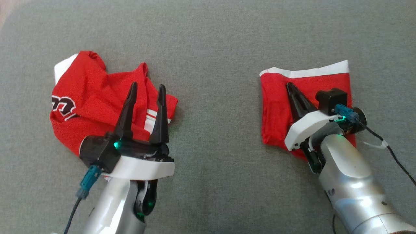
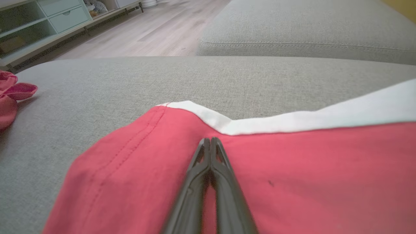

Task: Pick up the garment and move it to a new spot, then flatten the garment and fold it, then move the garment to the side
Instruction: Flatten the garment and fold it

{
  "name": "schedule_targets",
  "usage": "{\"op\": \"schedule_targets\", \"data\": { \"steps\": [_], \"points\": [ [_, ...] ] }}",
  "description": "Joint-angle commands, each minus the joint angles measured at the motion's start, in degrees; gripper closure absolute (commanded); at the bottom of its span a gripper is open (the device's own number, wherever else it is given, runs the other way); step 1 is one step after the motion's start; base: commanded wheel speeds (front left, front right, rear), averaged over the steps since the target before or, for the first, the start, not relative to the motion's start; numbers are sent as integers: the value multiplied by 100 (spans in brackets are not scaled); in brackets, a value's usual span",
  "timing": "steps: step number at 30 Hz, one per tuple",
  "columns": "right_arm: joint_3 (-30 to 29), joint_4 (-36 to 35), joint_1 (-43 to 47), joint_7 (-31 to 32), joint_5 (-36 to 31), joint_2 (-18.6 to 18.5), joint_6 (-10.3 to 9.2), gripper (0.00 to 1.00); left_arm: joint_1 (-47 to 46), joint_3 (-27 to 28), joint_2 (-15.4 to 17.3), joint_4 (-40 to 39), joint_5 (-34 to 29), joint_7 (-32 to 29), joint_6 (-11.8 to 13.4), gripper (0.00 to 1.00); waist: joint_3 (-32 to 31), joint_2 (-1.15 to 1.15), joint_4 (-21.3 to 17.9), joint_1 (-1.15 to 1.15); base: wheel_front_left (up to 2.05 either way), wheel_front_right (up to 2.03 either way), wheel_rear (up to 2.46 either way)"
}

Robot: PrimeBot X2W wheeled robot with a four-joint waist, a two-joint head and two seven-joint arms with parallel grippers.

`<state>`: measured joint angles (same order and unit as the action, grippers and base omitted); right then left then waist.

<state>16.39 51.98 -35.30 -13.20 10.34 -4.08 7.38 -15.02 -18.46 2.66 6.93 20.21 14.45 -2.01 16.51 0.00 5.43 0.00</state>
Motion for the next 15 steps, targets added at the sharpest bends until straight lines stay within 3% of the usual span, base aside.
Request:
{"op": "schedule_targets", "data": {
  "steps": [1, 7, 15],
  "points": [
    [147, -43, 81, -73, 67, 120, 11, 100, -35, 194, 21, -175, 20, 55, 14, 0, -79, 0, -41, 0, 0, 0, 0],
    [-235, -528, 188, -172, 134, 120, 11, 100, 90, 287, 21, -169, -16, 55, 13, 0, -408, 0, -197, 0, 0, 0, 0],
    [-1197, -2112, 952, -178, -230, 111, 11, 100, 329, 416, 21, -173, -45, 55, 14, 0, -823, 0, -458, 0, 0, 0, 0]
  ]
}}
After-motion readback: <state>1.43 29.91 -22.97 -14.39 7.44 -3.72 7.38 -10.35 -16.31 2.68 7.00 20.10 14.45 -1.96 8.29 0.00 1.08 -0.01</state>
